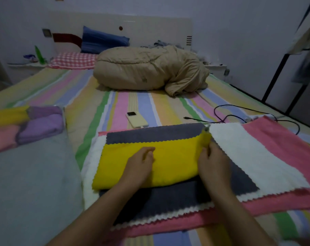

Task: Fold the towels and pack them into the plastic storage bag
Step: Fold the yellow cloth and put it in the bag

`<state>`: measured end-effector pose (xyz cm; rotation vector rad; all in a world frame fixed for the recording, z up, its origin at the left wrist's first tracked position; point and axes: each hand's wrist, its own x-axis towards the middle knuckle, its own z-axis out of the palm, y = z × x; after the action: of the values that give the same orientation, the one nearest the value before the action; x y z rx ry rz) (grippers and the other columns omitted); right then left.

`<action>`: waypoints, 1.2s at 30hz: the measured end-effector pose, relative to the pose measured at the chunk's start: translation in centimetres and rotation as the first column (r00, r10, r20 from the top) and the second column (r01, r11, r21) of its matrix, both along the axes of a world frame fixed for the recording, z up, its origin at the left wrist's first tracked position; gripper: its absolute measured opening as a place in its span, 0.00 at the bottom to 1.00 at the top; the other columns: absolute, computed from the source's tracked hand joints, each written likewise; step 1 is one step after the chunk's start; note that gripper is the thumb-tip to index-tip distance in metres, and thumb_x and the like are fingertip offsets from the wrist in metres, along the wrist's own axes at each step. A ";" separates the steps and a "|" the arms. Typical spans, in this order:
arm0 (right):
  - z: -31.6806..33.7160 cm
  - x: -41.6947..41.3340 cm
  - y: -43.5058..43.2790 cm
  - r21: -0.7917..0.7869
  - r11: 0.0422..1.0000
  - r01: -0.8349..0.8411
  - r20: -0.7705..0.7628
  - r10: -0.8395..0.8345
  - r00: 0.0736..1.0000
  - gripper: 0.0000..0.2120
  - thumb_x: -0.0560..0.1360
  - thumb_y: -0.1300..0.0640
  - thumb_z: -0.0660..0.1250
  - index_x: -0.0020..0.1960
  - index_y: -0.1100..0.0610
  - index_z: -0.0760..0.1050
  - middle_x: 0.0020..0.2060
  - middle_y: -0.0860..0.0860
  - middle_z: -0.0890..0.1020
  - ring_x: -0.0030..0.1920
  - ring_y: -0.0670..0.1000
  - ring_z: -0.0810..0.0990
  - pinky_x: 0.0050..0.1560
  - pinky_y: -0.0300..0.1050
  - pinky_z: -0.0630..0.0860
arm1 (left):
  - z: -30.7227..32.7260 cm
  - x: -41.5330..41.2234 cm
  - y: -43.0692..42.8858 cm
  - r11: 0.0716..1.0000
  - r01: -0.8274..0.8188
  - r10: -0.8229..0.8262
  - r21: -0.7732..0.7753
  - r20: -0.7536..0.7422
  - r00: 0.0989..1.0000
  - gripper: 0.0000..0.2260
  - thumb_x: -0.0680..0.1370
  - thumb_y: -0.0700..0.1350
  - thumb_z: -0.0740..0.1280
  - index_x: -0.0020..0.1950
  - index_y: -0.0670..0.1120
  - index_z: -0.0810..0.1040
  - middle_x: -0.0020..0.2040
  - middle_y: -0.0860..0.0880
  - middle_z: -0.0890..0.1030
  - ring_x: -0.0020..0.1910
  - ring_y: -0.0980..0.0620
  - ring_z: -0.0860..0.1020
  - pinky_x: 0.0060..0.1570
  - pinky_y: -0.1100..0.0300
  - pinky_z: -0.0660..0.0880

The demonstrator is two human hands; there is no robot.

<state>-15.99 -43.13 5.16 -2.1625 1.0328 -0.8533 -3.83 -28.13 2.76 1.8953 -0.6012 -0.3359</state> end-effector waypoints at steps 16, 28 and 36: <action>-4.0 2.9 8.5 -0.113 0.631 -0.767 -0.047 0.768 0.639 0.24 0.75 0.43 0.54 0.69 0.46 0.69 0.69 0.38 0.68 0.72 0.38 0.61 0.70 0.39 0.64 | -0.7 5.6 4.0 0.983 -0.180 0.184 0.045 -0.342 0.921 0.10 0.73 0.43 0.73 0.48 0.43 0.72 0.30 0.48 0.69 0.27 0.51 0.69 0.26 0.62 0.67; -2.0 3.4 5.9 -0.089 0.683 -0.725 -0.403 0.641 0.653 0.40 0.63 0.36 0.48 0.75 0.39 0.53 0.77 0.39 0.47 0.77 0.44 0.40 0.75 0.45 0.52 | 0.0 8.8 8.4 0.959 -0.271 0.282 0.080 -0.209 0.936 0.26 0.74 0.40 0.73 0.68 0.46 0.67 0.48 0.47 0.78 0.38 0.49 0.77 0.32 0.57 0.72; -4.6 3.0 5.8 -0.177 0.674 -0.717 -0.402 0.616 0.678 0.35 0.69 0.42 0.41 0.75 0.43 0.60 0.76 0.41 0.52 0.77 0.46 0.42 0.74 0.40 0.48 | 0.1 8.0 8.5 0.855 -0.361 0.310 0.373 0.192 0.931 0.15 0.72 0.59 0.71 0.32 0.51 0.82 0.25 0.54 0.77 0.33 0.50 0.79 0.38 0.56 0.76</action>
<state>-12.94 -37.32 0.51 -2.7341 0.1217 -0.3265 4.20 -19.68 2.82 2.3906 -0.2786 -0.1150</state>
